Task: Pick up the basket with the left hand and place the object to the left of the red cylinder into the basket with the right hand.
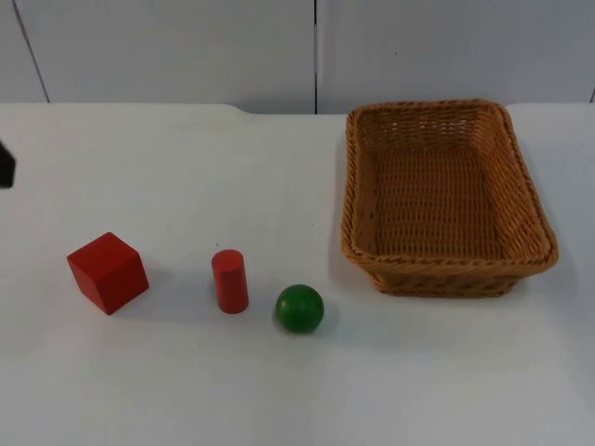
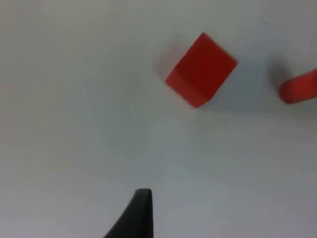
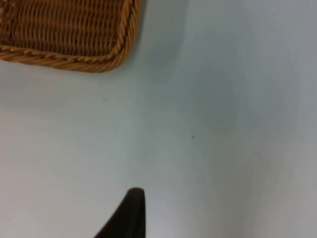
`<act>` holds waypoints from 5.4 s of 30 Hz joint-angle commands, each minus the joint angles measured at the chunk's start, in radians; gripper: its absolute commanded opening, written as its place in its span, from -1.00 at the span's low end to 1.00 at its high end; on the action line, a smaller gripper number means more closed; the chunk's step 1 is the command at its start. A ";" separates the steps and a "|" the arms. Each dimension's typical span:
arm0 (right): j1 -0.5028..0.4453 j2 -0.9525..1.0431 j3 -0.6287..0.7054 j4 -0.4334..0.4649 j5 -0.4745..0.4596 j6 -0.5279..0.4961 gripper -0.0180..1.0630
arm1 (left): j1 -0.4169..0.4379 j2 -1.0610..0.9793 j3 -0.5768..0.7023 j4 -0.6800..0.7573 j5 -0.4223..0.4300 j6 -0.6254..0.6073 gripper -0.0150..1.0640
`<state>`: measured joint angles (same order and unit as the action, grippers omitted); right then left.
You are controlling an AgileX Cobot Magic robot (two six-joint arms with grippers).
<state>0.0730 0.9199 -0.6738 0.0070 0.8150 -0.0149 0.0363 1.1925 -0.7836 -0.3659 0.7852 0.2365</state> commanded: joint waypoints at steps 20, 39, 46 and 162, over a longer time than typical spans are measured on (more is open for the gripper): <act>-0.005 0.001 -0.005 -0.007 -0.019 -0.004 0.98 | -0.489 0.915 -0.831 -0.037 0.008 -0.009 0.97; -0.005 0.001 -0.003 -0.007 -0.019 -0.004 0.98 | -0.596 1.400 -1.398 0.020 0.121 -0.146 0.97; -0.005 0.001 -0.003 -0.007 -0.019 -0.004 0.98 | -0.596 1.410 -1.403 0.042 0.101 -0.179 0.71; 0.859 1.322 -0.863 0.003 -0.695 -0.282 0.98 | 0.092 0.242 -0.687 -0.033 0.436 -0.086 -0.98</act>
<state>0.9241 2.2375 -1.5132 0.0000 0.1097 -0.2958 0.1246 1.4468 -1.4680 -0.3837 1.2381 0.1584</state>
